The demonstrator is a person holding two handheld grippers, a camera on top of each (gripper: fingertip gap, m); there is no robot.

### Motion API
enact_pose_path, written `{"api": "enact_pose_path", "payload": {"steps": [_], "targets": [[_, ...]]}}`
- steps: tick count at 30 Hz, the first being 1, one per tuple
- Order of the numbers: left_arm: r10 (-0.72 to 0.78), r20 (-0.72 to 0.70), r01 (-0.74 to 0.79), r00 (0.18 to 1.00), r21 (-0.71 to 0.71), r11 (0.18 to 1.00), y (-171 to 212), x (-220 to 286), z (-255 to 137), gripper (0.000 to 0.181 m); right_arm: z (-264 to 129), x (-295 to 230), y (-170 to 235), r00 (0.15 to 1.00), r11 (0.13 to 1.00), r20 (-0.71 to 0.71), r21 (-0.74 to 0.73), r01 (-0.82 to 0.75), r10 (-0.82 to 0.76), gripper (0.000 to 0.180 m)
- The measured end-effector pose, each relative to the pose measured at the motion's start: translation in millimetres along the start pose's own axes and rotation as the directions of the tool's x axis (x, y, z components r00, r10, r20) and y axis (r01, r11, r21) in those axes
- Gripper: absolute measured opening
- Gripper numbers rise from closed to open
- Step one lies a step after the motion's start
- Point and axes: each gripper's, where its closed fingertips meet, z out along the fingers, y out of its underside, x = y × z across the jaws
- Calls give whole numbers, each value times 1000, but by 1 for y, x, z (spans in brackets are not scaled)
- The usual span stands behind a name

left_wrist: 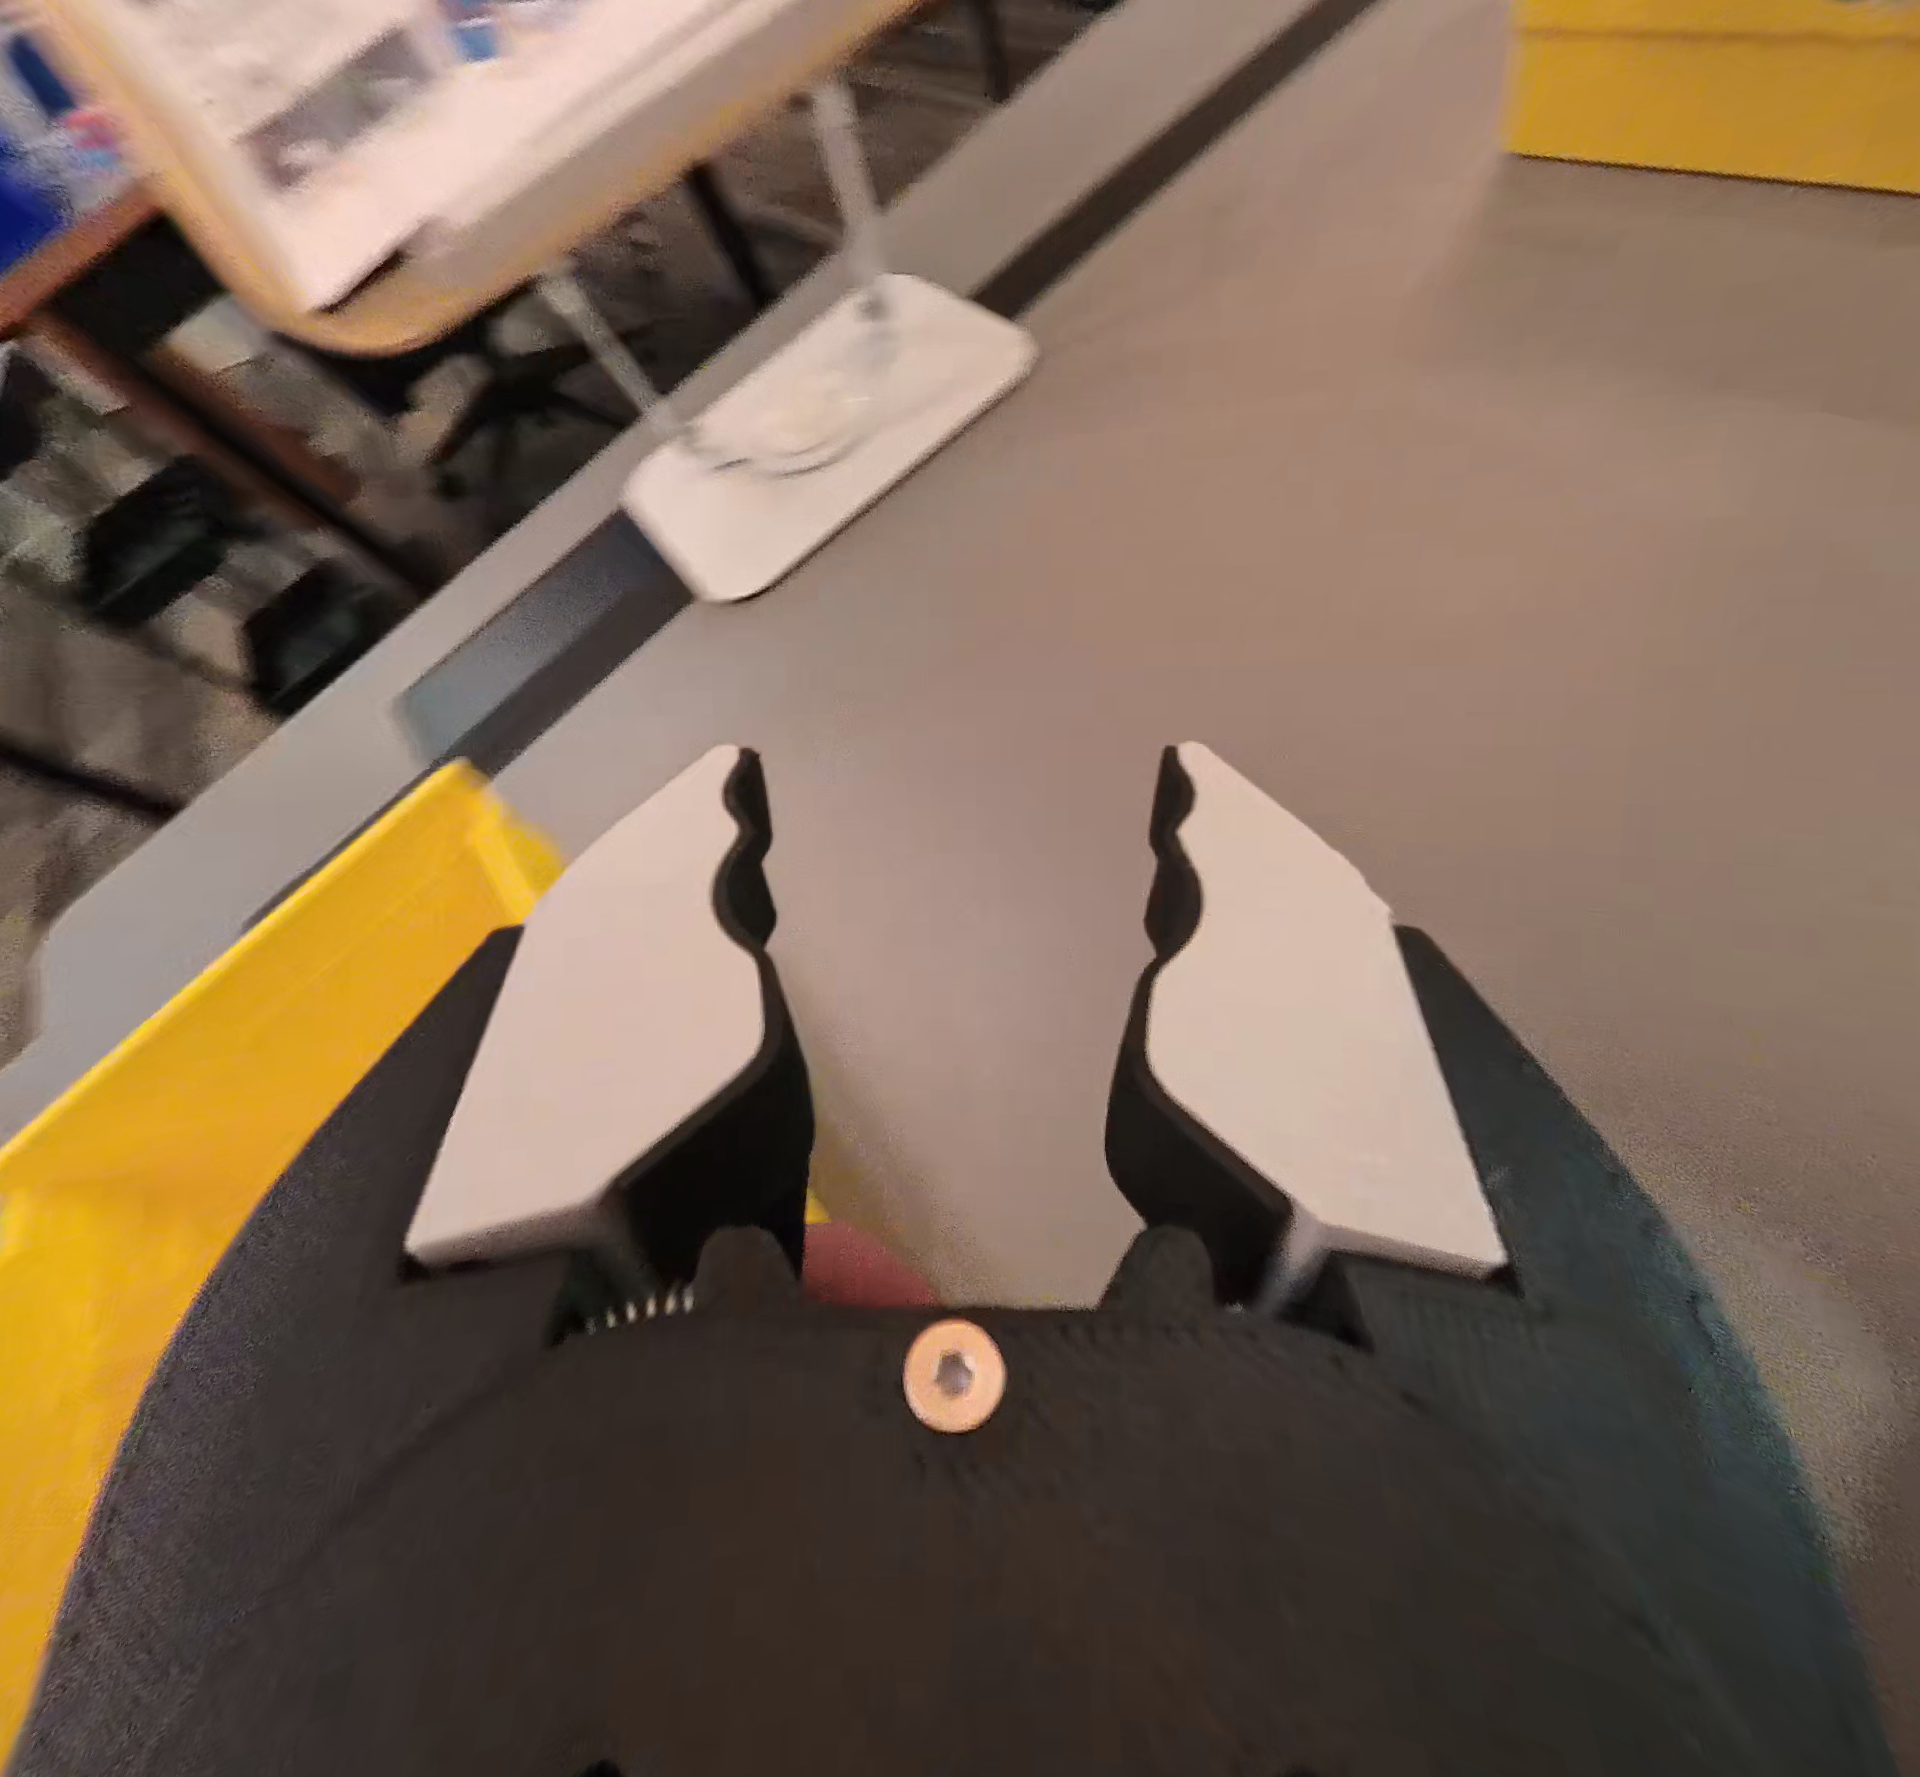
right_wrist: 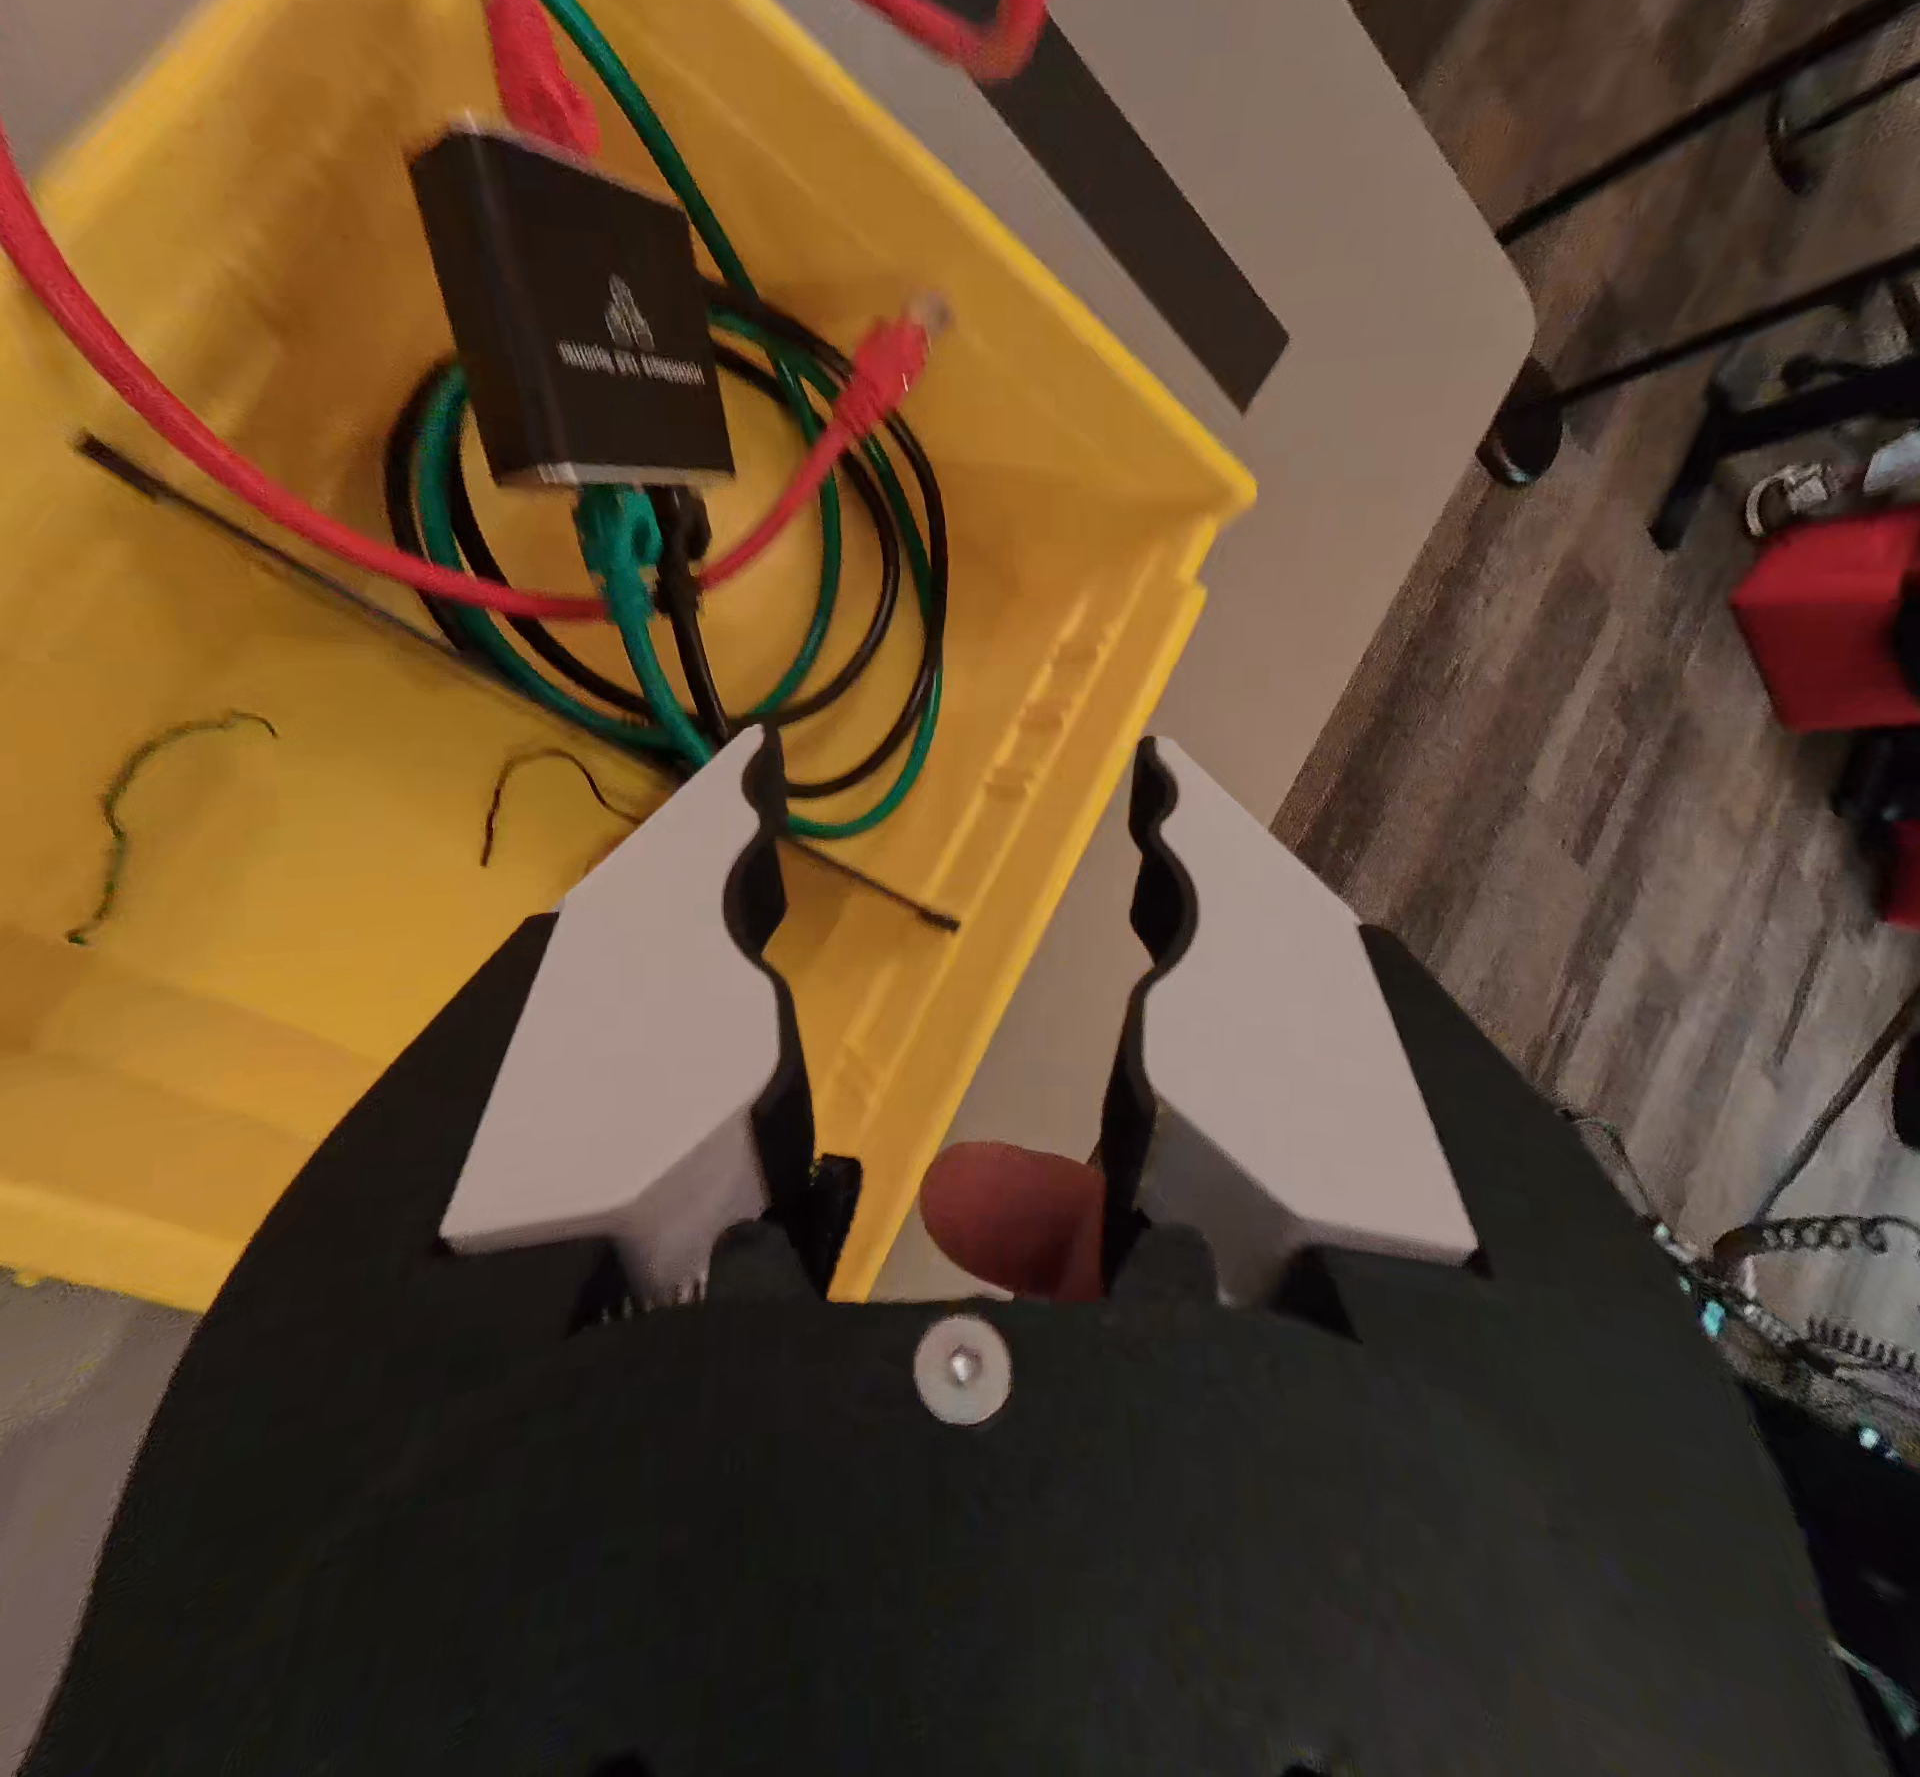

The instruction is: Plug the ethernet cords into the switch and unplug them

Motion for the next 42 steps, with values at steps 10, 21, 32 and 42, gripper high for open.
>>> {"api": "enact_pose_path", "payload": {"steps": [10,21,32,42], "targets": [[-112,506,240,855,-195,951,133,-145,-103,99,24,-13,87,980,979,18,35,-201,201,95],[-493,509,613,706,-88,786,251,-187,-114,70,49,-55,76,945,970,245,51,-236,217,61],[-538,332,547,775,77,834,241,-179,-91,8,53,-85,37,915,948,311,104,-300,256,59],[-448,320,387,835,239,891,194,-168,-89,5,51,-148,-21,854,893,421,186,-411,305,76]]}}
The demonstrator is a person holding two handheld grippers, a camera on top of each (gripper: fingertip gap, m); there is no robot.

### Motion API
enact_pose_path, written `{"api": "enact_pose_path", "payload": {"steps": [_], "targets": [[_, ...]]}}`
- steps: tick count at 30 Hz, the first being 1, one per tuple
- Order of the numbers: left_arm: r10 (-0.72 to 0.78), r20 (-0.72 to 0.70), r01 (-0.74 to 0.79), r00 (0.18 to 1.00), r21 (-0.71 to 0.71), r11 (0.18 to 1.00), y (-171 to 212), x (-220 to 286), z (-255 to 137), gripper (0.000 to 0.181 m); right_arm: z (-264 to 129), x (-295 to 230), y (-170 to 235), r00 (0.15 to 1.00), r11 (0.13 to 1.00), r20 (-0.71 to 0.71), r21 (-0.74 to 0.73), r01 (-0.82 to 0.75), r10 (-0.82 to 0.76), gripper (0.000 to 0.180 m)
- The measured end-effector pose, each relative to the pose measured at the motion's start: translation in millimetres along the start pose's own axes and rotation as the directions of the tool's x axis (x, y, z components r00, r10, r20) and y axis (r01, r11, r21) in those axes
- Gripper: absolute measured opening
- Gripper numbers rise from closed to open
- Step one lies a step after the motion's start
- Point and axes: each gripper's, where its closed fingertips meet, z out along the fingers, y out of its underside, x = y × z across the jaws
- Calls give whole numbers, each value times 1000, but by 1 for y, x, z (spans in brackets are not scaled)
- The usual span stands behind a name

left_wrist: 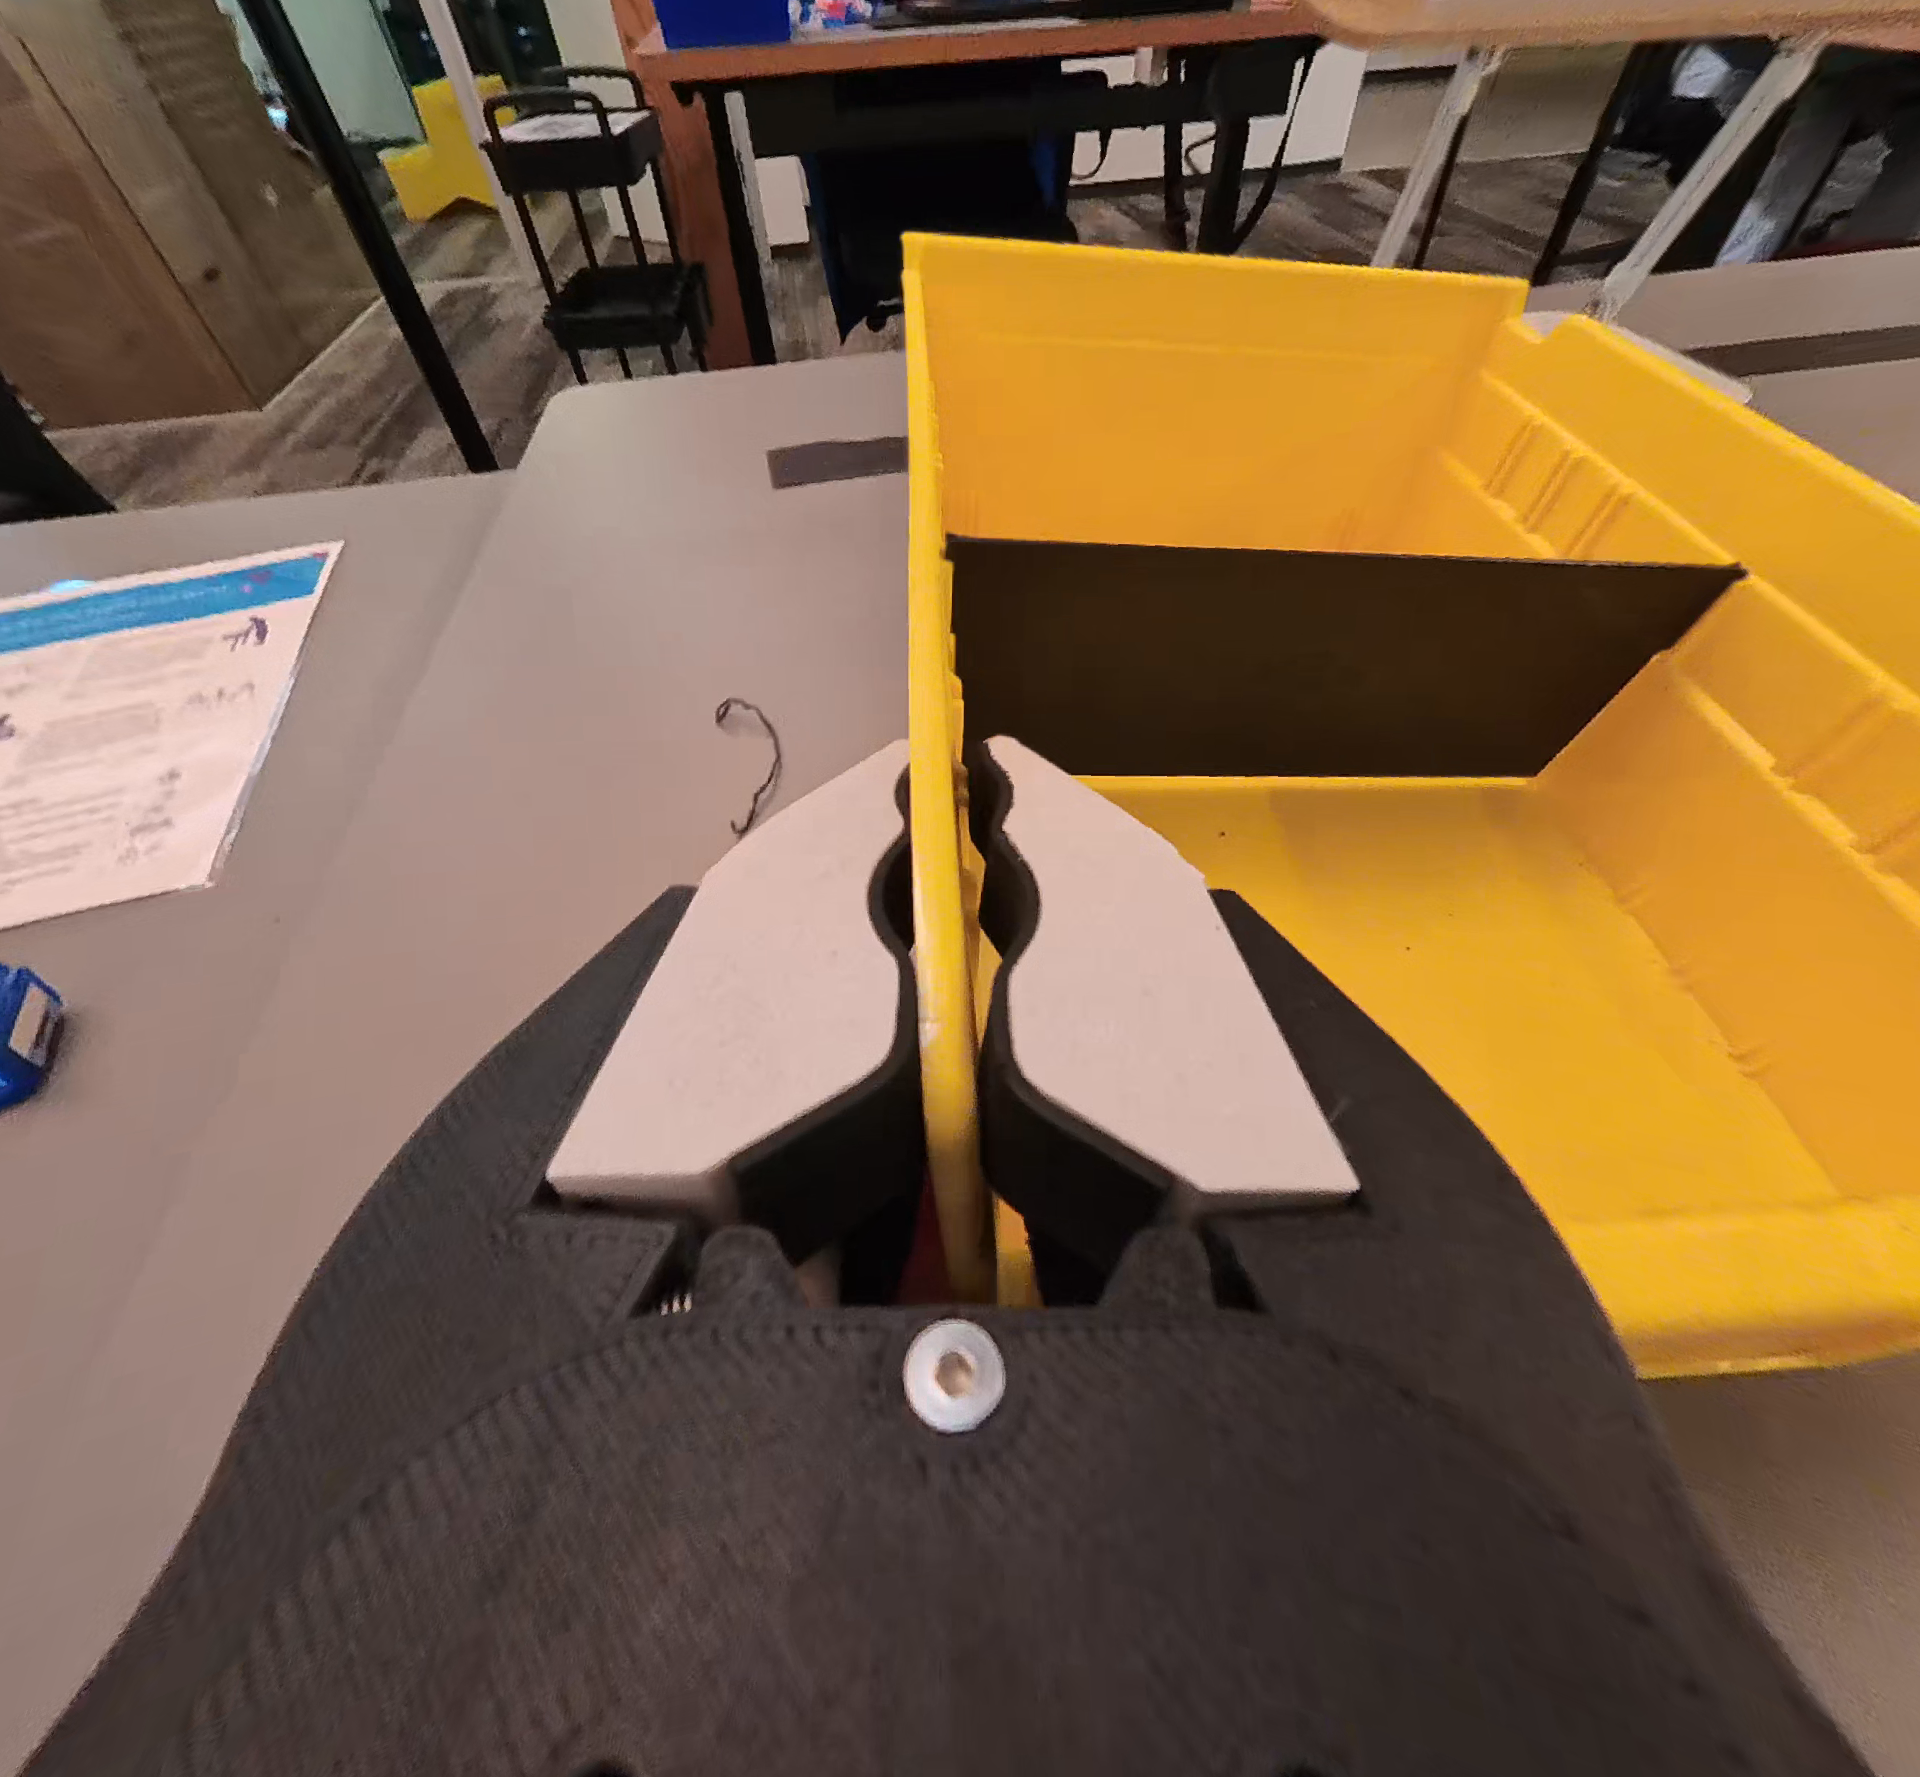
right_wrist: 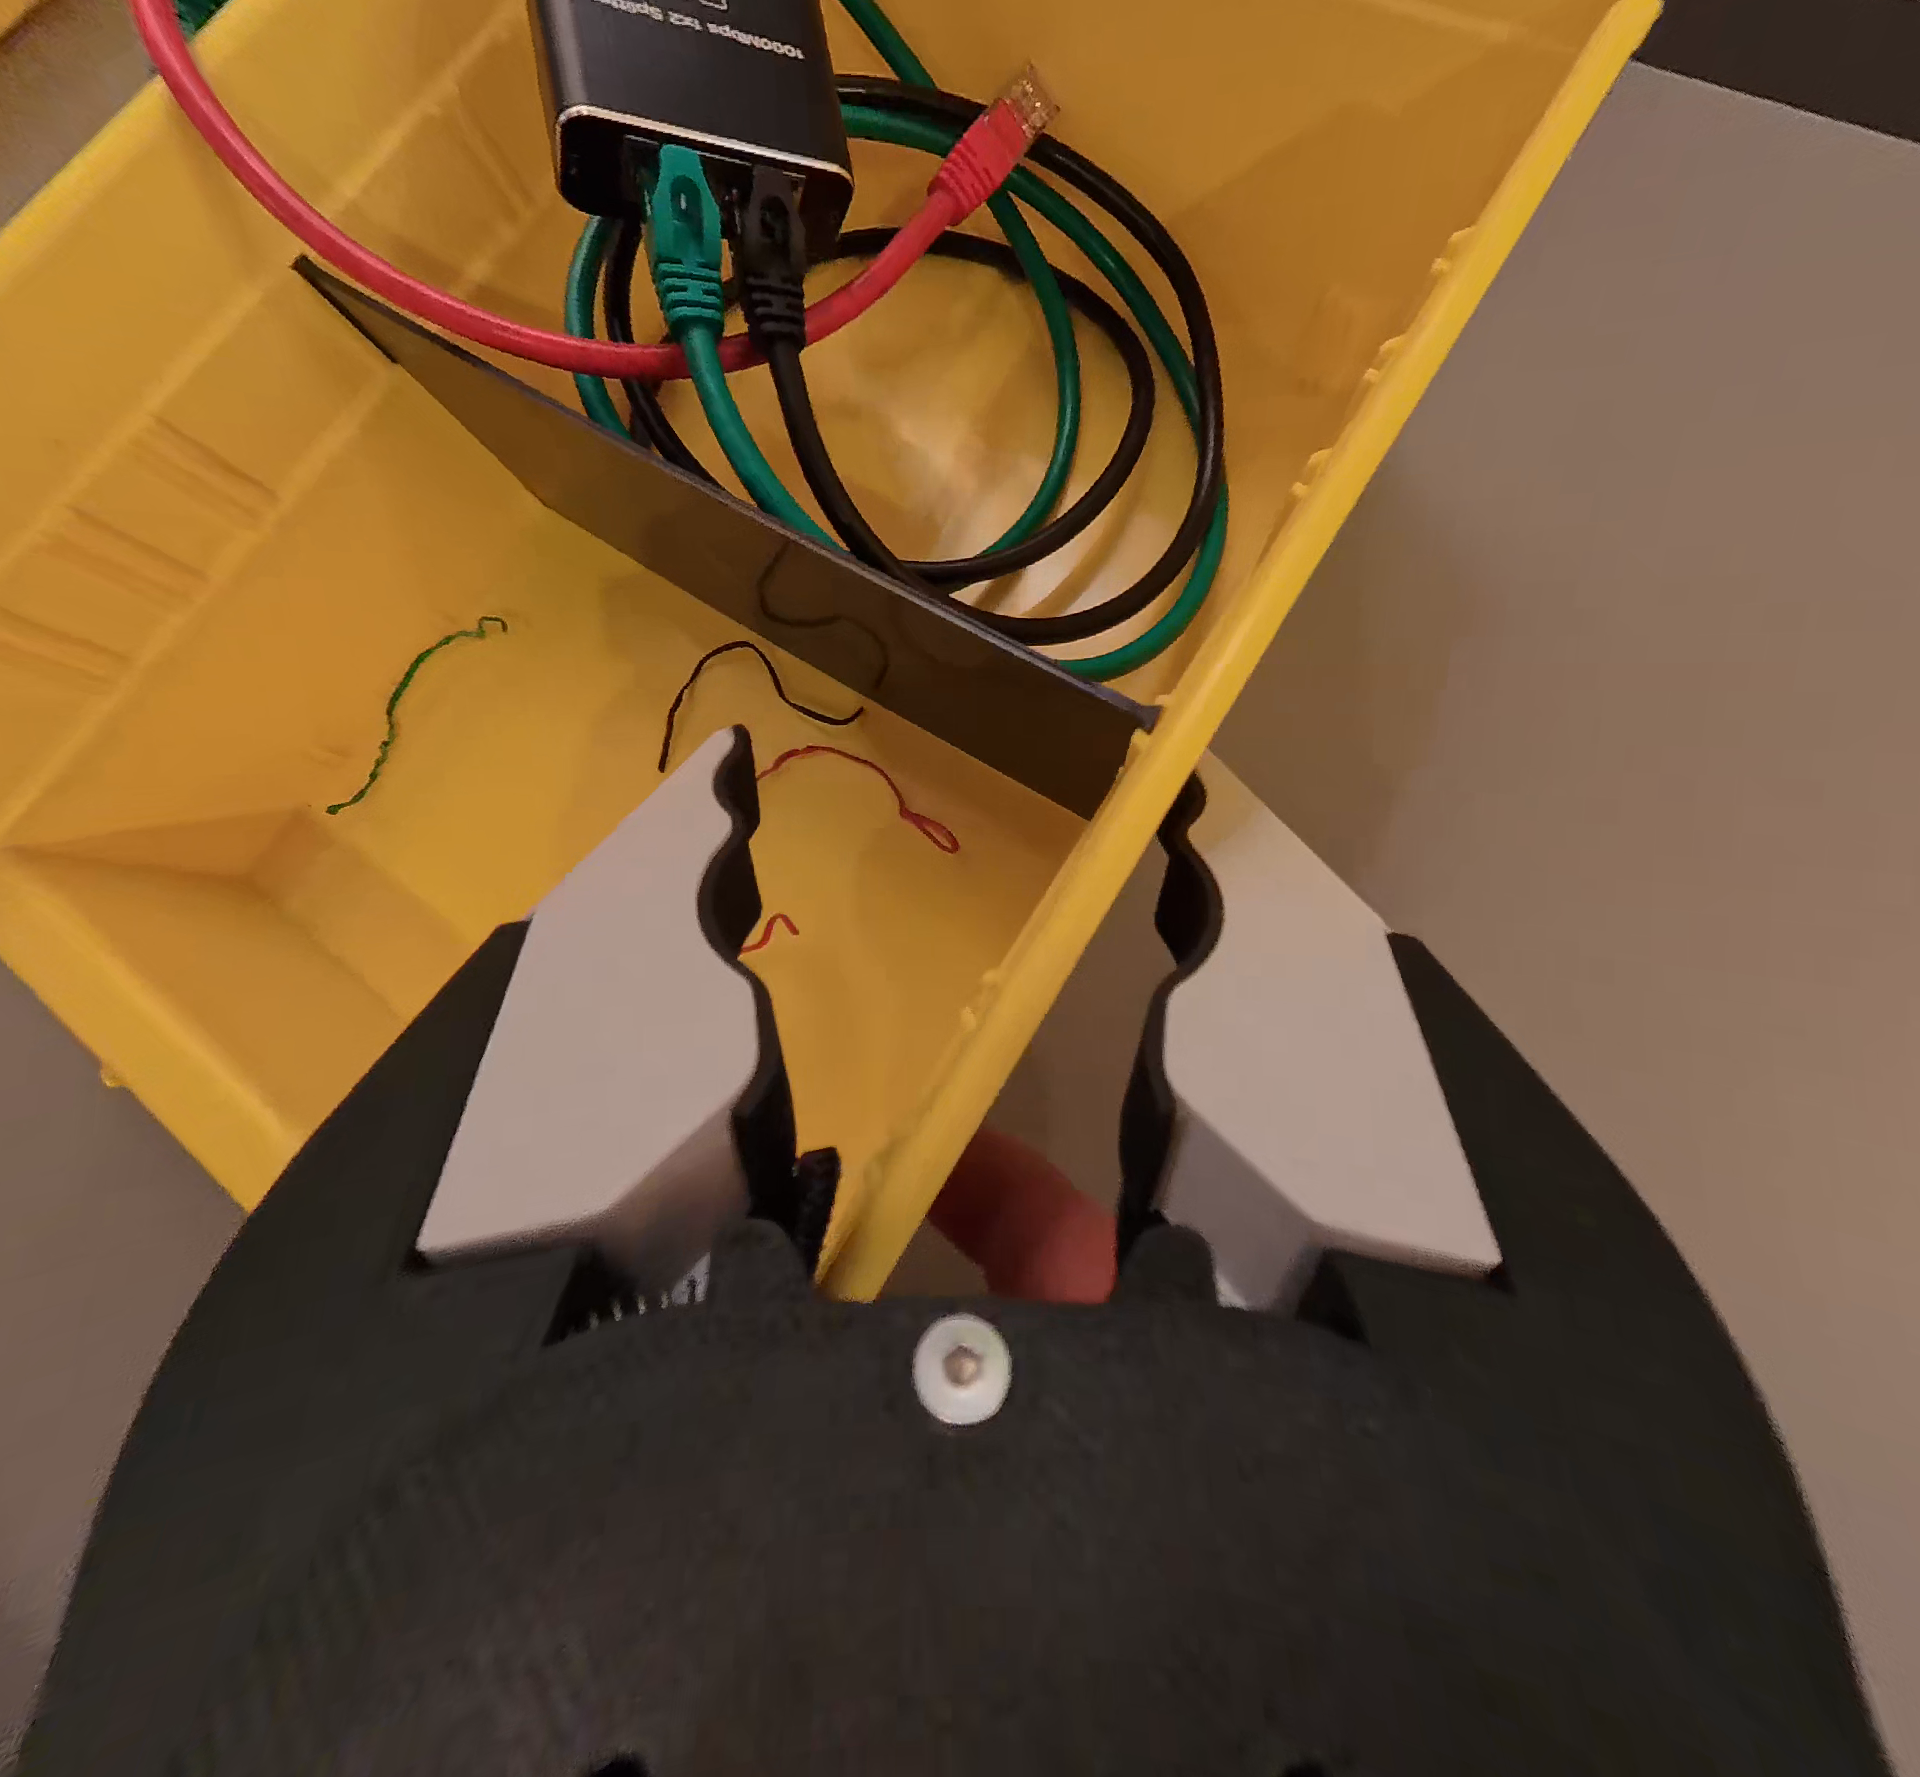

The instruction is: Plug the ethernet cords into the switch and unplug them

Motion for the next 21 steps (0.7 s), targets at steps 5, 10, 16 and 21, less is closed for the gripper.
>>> {"api": "enact_pose_path", "payload": {"steps": [5,10,16,21], "targets": [[7,30,-9,1000,77,997,-27,5,-16,5,25,-50,-17,998,999,65,32,7,-9,83],[-45,79,28,996,205,978,-65,-2,-41,5,50,-107,-33,989,999,148,50,20,-27,94],[-48,88,17,995,322,946,-103,5,-68,5,68,-179,-64,964,991,265,114,-71,39,111],[-103,43,79,994,391,917,-114,12,-79,5,78,-228,-88,929,969,354,170,-177,108,114]]}}
